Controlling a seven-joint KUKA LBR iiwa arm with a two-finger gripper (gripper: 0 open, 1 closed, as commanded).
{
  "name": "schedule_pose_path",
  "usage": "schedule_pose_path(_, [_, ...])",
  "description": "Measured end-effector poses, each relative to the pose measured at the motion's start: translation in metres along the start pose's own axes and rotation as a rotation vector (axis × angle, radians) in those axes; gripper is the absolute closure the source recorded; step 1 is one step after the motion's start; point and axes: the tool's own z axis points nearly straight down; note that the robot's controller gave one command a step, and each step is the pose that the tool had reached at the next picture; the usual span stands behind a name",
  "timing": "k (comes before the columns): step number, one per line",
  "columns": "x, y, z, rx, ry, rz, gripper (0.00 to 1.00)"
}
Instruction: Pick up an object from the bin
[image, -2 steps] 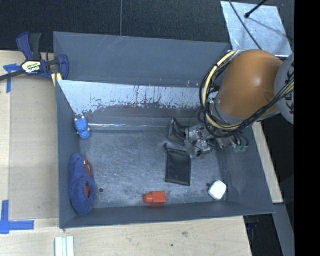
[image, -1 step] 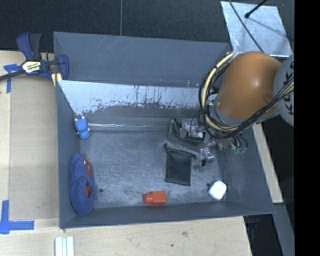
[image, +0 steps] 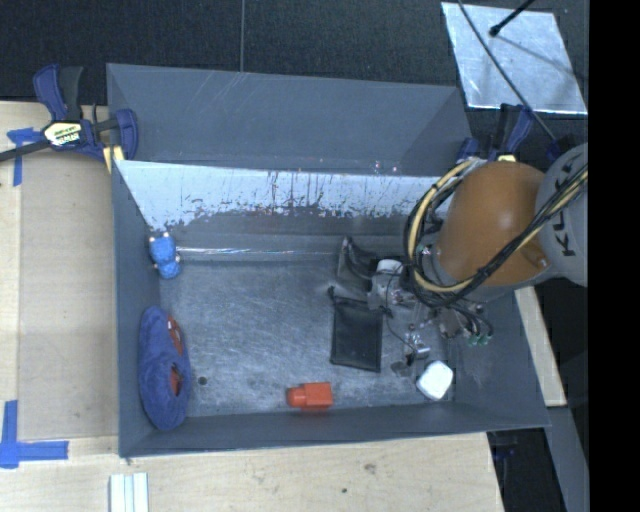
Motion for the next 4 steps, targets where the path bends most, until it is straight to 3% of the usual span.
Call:
schedule_pose_path(1, [-0.017, 0.038, 0.046, 0.001, -0.005, -0.587, 0.00])
schedule_pose_path(2, [-0.018, 0.037, 0.044, 0.002, -0.007, -0.585, 1.00])
schedule_pose_path(3, [-0.019, 0.049, -0.081, 0.007, -0.016, -0.593, 1.00])
schedule_pose_path(4, [-0.014, 0.058, -0.139, 0.006, -0.015, -0.611, 1.00])
